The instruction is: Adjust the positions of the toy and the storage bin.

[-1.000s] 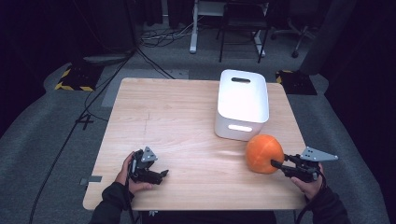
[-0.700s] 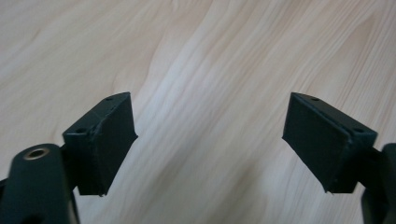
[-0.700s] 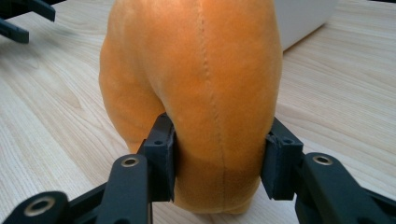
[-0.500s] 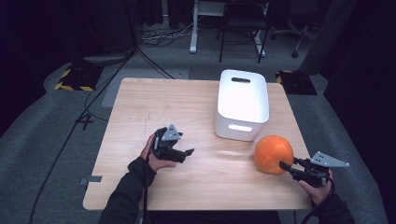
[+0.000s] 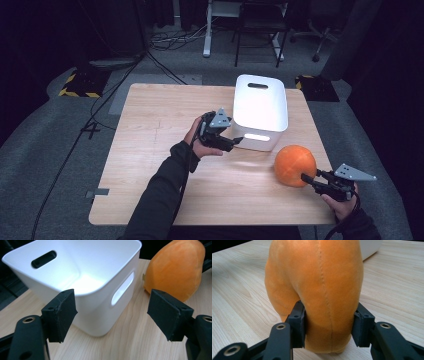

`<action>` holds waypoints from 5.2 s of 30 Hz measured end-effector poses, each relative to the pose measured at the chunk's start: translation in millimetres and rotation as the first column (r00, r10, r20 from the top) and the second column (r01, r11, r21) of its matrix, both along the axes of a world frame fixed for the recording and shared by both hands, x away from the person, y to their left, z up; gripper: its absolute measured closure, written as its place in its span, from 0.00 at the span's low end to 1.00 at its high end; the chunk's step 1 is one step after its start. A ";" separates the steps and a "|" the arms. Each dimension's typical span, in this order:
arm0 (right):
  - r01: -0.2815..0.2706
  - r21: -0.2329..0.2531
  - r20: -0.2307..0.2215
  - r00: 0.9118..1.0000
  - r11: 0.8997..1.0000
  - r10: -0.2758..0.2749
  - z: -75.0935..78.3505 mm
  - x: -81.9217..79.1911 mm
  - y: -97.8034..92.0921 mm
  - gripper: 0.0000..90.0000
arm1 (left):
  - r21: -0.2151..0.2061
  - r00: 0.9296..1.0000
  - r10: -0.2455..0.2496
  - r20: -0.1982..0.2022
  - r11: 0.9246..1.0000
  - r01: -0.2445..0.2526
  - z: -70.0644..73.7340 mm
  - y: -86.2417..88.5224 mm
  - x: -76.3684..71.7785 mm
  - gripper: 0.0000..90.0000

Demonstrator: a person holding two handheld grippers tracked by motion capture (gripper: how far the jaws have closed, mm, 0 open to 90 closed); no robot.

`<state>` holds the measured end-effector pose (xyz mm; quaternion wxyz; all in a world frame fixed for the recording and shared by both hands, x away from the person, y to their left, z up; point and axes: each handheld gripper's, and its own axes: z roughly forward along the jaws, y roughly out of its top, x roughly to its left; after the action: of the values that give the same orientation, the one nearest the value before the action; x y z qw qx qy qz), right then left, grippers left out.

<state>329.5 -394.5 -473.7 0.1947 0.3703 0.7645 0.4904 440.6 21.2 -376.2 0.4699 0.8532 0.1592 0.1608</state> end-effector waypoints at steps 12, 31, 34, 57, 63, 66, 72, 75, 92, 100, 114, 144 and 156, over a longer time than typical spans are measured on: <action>-0.008 0.022 -0.006 1.000 1.000 0.008 -1.9 0.7 -1.7 0.58 | 0.063 0.997 -0.076 -0.028 0.995 0.078 3.2 -48.2 20.2 0.34; -0.025 0.033 -0.013 1.000 0.999 0.026 -3.5 2.6 -3.5 0.54 | 0.190 0.978 -0.166 -0.125 0.964 0.188 -10.2 -75.3 46.4 0.81; -0.026 0.034 -0.010 1.000 0.999 0.027 -3.7 2.8 -3.7 0.54 | 0.194 0.979 -0.172 -0.111 0.962 0.191 -8.9 -73.8 42.0 0.86; -0.028 0.056 -0.016 0.999 0.998 0.029 -4.6 4.3 -3.6 0.54 | 0.239 0.958 -0.276 -0.072 0.928 0.285 3.6 -11.5 -23.4 0.97; -0.028 0.060 -0.016 0.999 0.998 0.029 -4.4 5.2 -2.9 0.53 | 0.164 0.962 -0.267 -0.055 0.948 0.273 6.1 6.0 -32.9 0.93; -0.030 0.057 -0.015 0.999 0.998 0.030 -3.9 4.9 -2.0 0.52 | 0.125 0.972 -0.233 -0.019 0.964 0.234 10.6 12.7 -39.9 0.85; -0.036 0.047 -0.012 0.999 0.998 0.036 -2.2 4.9 -1.3 0.46 | 0.055 0.991 -0.127 0.050 0.991 0.124 13.5 30.8 -58.6 0.57; -0.037 0.033 -0.007 0.999 0.999 0.038 -0.4 4.1 0.6 0.44 | 0.031 0.997 -0.037 0.067 0.999 0.035 9.4 42.4 -69.8 0.38; -0.048 0.012 0.011 0.999 0.999 0.048 1.4 5.4 3.5 0.34 | 0.005 0.950 0.238 -0.205 0.970 -0.242 -96.3 51.7 -64.5 0.18; -0.042 0.022 0.029 0.999 0.999 0.041 4.1 2.5 4.5 0.28 | 0.083 0.947 0.270 -0.175 0.962 -0.259 -109.7 42.5 -51.9 0.21; 0.005 -0.031 0.103 0.995 0.999 -0.002 27.6 -6.1 17.0 0.23 | 0.071 0.935 0.310 -0.174 0.951 -0.302 -106.0 66.8 -48.3 0.21; -0.010 -0.126 -0.028 1.000 0.992 0.007 44.9 27.7 55.6 0.17 | 0.215 0.933 0.318 -0.170 0.936 -0.280 -117.3 136.8 -104.5 0.18; -0.098 -0.125 -0.040 0.995 0.987 0.093 37.1 38.0 52.4 0.48 | 0.208 0.916 0.341 -0.210 0.931 -0.299 -125.4 148.8 -101.7 0.17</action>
<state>367.5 -342.1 -436.7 0.1809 0.3286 0.8142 0.4432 338.9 169.9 -501.6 0.3391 0.8658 0.3389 0.1435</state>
